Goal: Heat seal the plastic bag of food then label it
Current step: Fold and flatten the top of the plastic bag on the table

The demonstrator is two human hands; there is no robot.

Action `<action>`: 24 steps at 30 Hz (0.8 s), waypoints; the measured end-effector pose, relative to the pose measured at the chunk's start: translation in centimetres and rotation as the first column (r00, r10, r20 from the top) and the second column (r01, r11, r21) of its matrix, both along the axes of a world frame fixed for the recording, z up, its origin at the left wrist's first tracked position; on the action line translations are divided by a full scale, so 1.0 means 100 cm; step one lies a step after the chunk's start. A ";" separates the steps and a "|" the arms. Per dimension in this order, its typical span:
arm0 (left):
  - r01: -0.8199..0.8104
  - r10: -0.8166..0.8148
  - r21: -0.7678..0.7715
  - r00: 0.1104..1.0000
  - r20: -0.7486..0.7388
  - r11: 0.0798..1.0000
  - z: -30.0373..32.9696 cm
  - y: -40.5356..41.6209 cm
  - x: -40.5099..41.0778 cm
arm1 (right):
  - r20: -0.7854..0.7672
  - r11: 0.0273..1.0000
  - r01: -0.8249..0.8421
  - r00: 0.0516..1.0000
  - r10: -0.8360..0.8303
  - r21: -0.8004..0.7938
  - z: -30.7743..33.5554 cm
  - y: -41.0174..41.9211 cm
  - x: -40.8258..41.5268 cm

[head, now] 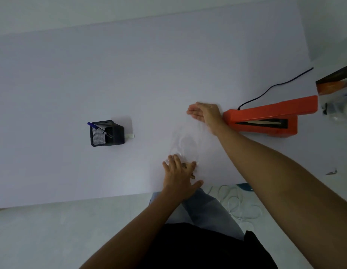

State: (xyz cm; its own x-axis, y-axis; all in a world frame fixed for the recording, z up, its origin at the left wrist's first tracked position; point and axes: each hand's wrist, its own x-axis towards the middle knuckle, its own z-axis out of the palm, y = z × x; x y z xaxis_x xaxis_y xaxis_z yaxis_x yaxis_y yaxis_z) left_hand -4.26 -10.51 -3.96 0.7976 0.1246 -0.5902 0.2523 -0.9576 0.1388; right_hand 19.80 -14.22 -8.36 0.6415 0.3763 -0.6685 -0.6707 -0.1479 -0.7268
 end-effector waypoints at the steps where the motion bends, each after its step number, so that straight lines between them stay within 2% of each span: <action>1: -0.002 0.002 0.000 1.000 0.000 1.000 0.000 0.000 0.000 | 0.005 1.000 0.000 1.000 0.000 0.005 0.000 0.001 0.005; 6: -0.013 0.013 -0.004 1.000 0.001 1.000 0.000 -0.002 0.001 | -0.016 0.995 -0.067 0.998 0.068 0.067 0.015 0.002 -0.007; 11: -0.012 0.011 -0.022 0.999 -0.046 1.000 0.002 -0.001 0.002 | -0.130 0.946 -0.275 0.946 0.299 0.172 0.021 -0.002 -0.084; 17: -0.051 0.048 -0.035 0.996 -0.080 0.998 0.002 -0.004 0.005 | -0.280 0.950 -0.206 0.921 0.269 0.235 0.010 -0.015 -0.123; 24: -0.029 0.026 -0.036 0.995 -0.093 0.999 0.005 -0.002 0.006 | -0.198 0.912 -0.389 0.891 0.408 0.130 0.000 -0.006 -0.107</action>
